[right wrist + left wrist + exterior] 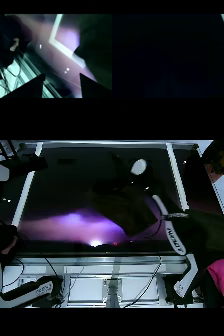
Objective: Fold the clothes and pants, and hang the long-sleeved shirts on hangers.
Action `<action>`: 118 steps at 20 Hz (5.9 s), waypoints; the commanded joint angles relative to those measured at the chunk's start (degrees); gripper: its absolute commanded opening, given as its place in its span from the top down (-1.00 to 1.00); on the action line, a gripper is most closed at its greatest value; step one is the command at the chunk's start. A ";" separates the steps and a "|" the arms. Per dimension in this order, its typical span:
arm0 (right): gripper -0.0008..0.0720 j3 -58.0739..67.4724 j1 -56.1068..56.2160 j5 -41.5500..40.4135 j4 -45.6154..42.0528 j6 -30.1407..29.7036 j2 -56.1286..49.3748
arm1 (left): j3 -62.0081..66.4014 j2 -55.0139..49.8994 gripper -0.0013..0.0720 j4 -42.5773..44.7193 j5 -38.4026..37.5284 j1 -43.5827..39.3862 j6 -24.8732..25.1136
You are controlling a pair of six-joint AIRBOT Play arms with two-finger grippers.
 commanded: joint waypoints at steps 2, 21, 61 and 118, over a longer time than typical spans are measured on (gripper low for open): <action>-0.35 2.47 6.88 0.35 -7.04 -1.70 -2.89 | 0.04 0.02 0.93 1.55 -0.79 0.50 -0.17; 0.92 -23.02 -12.98 11.58 -9.22 -4.09 12.48 | 0.02 -17.79 0.93 -20.79 -24.98 2.14 13.57; 0.92 -37.35 -7.69 9.86 -9.01 -3.43 24.65 | -23.87 -21.20 -0.48 -56.76 -26.93 3.54 18.53; 0.92 -4.70 -20.90 -10.25 -4.66 0.66 20.50 | -9.22 -2.16 0.94 -85.94 32.59 -20.76 39.30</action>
